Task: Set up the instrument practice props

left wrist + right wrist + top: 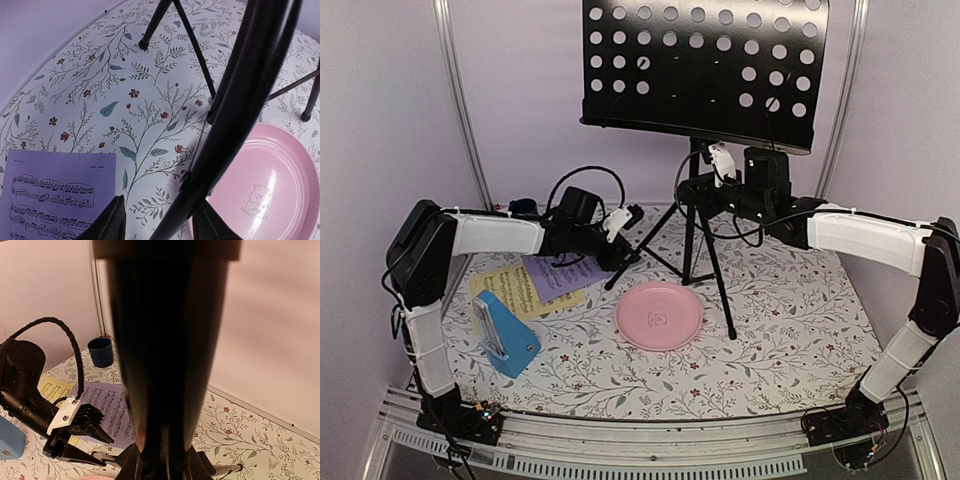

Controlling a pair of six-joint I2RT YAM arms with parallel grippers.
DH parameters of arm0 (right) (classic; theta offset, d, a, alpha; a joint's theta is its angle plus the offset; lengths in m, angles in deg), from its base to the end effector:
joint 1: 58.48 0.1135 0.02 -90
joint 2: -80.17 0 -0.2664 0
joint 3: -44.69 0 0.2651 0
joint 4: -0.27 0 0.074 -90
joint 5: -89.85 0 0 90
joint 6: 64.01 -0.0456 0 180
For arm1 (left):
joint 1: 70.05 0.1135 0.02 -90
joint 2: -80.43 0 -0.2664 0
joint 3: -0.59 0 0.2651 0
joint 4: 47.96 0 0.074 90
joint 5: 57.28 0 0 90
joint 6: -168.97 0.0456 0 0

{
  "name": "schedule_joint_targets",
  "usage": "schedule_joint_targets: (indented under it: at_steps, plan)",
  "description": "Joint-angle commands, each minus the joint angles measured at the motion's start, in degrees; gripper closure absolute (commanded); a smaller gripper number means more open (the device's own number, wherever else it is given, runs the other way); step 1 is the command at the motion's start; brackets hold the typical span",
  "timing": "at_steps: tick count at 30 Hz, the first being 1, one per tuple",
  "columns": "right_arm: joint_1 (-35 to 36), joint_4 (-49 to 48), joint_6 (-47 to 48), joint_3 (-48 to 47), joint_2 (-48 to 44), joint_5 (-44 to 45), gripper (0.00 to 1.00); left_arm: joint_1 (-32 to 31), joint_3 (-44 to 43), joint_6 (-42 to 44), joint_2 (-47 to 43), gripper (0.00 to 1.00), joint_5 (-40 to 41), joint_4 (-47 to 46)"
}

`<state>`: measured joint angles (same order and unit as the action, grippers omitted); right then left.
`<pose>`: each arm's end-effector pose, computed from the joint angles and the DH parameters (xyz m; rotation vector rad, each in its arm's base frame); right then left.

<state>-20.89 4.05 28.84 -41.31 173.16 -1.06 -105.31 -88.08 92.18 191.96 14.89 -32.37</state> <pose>0.3280 0.2534 0.3249 -0.6265 1.6671 0.4536 0.3626 -0.2735 0.1853 1.0818 1.9869 -0.5556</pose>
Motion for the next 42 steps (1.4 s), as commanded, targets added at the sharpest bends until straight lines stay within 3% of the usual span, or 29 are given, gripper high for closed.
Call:
schedule_joint_targets:
  at_steps: [1, 22, 24, 27, 30, 36, 42]
  plan:
    - [-1.1, -2.6, 6.9, -2.1, 0.0, 5.7, 1.00, -0.4, -3.2, -0.5, 3.5, 0.52, 0.0, -2.5]
    - [-8.9, -10.9, 9.8, -3.6, 4.9, 2.7, 1.00, 1.7, -3.6, -2.9, 2.7, 0.45, 1.4, -2.2]
    - [-8.9, -10.4, 9.2, -3.4, 4.3, 1.7, 0.85, 2.9, -4.1, -5.0, 2.6, 0.43, 2.8, -0.8]
    - [-8.9, -10.0, 7.7, -2.7, 2.9, 1.0, 0.49, 5.5, -3.8, -9.3, 1.9, 0.43, 2.4, 0.3]
    - [-8.9, -9.5, 6.3, -1.7, 1.0, 0.4, 0.28, 6.5, -1.1, -11.2, -1.1, 0.42, 2.4, -0.6]
    - [-8.8, -8.4, 3.3, 2.2, -3.7, -1.8, 0.02, 8.7, 3.6, -19.1, -5.2, 0.40, 4.9, -1.1]
    - [-7.7, -7.1, 0.1, 6.4, -7.2, -2.9, 0.01, 15.6, 13.4, -32.3, -12.0, 0.39, 5.1, -7.3]
